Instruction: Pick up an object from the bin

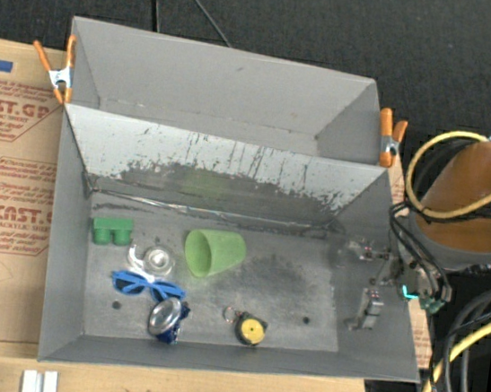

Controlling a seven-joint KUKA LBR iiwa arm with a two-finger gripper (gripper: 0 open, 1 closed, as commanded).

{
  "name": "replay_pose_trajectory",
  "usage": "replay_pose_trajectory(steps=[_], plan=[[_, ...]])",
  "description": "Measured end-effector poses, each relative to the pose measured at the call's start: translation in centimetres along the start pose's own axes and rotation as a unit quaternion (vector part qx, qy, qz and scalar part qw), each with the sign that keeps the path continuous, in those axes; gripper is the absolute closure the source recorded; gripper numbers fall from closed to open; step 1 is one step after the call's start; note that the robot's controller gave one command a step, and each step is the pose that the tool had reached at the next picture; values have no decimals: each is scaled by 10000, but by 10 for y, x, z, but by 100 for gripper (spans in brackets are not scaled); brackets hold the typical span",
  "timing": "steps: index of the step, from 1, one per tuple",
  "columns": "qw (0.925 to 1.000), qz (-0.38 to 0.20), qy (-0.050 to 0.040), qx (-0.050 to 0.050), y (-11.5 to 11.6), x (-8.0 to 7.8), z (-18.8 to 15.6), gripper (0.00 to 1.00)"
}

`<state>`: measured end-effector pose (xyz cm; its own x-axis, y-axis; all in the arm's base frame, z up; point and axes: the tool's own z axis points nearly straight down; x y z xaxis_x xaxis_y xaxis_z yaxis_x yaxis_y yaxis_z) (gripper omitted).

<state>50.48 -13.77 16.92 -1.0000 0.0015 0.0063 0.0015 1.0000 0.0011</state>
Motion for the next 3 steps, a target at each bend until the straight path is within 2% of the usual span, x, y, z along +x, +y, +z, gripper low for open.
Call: replay_pose_trajectory(steps=[1, 2, 3], plan=[[9946, 1041, -29, -14, 75, -74, 103, 0], [9948, 1016, -48, -23, 173, -68, 68, 0], [9973, 727, -42, 4, 181, -71, 60, 0]])
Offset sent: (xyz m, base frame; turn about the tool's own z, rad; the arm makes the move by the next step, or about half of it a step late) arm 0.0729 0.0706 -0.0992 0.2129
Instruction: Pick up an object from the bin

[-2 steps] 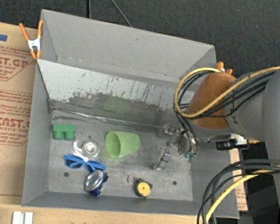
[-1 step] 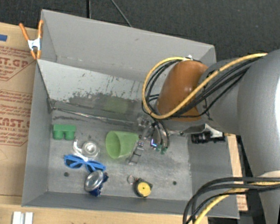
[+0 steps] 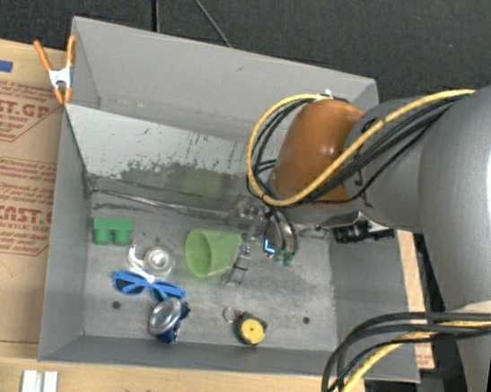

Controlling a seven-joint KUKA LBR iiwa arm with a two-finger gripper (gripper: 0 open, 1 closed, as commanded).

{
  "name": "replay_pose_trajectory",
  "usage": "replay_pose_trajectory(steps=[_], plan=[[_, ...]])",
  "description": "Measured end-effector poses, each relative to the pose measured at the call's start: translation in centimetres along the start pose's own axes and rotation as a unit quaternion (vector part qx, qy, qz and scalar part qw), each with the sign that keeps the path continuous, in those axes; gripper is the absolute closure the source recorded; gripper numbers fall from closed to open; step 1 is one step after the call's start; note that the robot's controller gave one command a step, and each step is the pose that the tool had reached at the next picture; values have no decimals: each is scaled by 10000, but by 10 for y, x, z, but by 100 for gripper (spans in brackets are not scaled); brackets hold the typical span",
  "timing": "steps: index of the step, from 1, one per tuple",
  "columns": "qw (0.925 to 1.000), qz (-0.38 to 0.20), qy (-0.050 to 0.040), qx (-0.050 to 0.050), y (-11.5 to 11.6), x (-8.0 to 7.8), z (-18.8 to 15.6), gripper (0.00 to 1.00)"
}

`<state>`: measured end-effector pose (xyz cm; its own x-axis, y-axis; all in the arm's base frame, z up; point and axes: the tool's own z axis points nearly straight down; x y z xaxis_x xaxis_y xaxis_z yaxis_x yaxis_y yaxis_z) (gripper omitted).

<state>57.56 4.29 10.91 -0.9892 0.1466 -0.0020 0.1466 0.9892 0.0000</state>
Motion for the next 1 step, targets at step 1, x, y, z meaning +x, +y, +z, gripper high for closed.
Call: replay_pose_trajectory(steps=[1], plan=[[9906, -1369, 15, -1, 2, -1, 40, 0]])
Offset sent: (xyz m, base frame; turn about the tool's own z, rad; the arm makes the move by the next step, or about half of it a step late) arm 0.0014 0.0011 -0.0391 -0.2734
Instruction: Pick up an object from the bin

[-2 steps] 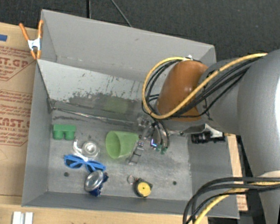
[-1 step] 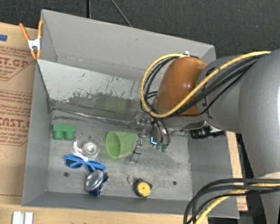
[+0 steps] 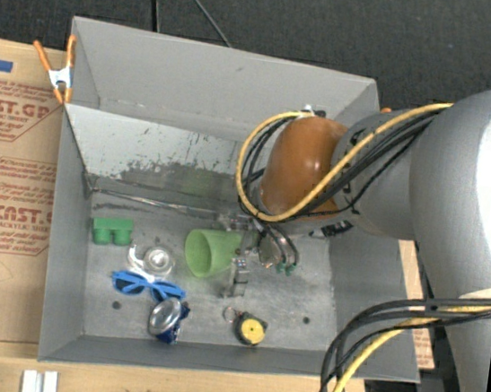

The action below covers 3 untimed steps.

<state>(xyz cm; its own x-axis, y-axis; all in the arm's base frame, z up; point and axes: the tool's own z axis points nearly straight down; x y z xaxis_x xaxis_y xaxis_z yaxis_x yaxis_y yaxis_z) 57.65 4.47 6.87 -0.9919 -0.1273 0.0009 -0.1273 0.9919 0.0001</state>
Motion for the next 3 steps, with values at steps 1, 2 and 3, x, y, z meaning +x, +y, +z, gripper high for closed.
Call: replay_pose_trajectory(steps=[1, 2, 3], plan=[[10000, -2, -6, 1, 1, 0, 0, 0], [10000, -5, -12, 2, 1, -1, 0, 100], [10000, -8, -24, 3, 1, -1, -25, 100]])
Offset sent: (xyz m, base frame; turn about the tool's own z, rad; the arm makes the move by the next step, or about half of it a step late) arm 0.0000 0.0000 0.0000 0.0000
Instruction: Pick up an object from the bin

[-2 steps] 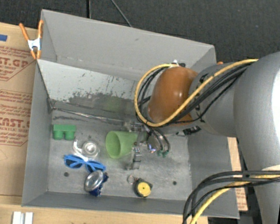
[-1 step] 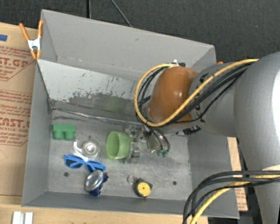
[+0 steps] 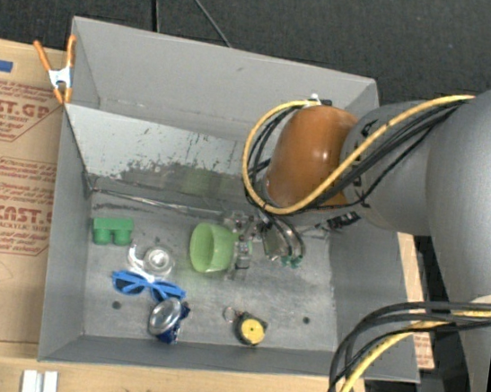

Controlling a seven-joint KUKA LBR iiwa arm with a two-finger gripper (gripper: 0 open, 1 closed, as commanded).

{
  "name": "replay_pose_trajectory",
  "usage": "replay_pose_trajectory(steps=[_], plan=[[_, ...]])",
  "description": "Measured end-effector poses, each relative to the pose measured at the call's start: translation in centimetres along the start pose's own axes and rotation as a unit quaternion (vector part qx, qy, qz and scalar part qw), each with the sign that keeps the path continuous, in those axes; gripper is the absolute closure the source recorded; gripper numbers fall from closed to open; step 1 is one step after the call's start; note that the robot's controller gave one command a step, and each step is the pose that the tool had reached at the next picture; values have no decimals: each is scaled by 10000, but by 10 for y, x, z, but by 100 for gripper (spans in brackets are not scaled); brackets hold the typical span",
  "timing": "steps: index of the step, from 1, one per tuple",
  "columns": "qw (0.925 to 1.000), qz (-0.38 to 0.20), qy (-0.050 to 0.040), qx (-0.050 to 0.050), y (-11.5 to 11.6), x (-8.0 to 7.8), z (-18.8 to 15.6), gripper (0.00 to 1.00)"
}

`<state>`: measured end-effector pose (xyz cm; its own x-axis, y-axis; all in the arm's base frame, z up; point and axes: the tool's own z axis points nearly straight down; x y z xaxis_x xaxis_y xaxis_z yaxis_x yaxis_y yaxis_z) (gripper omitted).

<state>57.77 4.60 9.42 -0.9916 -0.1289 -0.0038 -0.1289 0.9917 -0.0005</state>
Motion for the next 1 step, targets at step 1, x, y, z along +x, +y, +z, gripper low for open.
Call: replay_pose_trajectory(steps=[1], plan=[[10000, -4, -29, 2, 1, -2, -76, 100]])
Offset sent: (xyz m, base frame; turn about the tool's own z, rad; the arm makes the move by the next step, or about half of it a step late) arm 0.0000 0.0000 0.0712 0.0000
